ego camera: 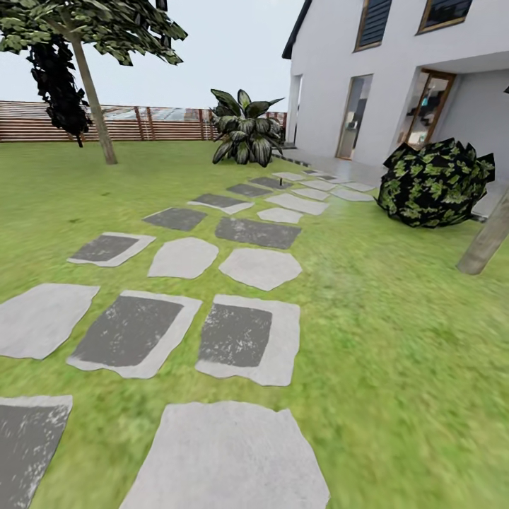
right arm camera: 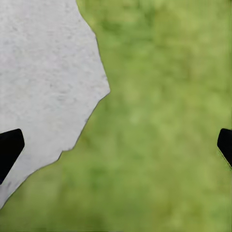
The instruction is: In the garden, pick up the pesticide atomizer on the floor and spray pesticide onto both trees until each tree trunk is fully covered.
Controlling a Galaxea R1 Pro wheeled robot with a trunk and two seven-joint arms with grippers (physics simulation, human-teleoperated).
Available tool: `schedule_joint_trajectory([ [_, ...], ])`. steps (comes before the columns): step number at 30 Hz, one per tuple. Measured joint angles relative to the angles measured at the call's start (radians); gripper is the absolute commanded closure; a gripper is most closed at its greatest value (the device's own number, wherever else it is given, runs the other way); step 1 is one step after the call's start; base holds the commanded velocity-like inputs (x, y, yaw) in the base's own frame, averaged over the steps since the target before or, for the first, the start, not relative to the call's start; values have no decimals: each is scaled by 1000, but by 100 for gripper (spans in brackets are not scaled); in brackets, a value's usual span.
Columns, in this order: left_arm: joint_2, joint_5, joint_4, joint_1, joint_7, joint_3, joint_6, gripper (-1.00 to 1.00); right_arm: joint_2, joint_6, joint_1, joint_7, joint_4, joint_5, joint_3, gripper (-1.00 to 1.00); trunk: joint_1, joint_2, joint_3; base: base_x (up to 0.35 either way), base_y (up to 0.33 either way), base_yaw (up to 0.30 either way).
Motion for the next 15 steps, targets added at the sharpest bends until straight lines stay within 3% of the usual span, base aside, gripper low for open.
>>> schedule_joint_trajectory([
  [15,0,0,0,0,0,-2,-2,-100,5,1,0,0,0,1,0,-100,0,0,0,338,0,0],
])
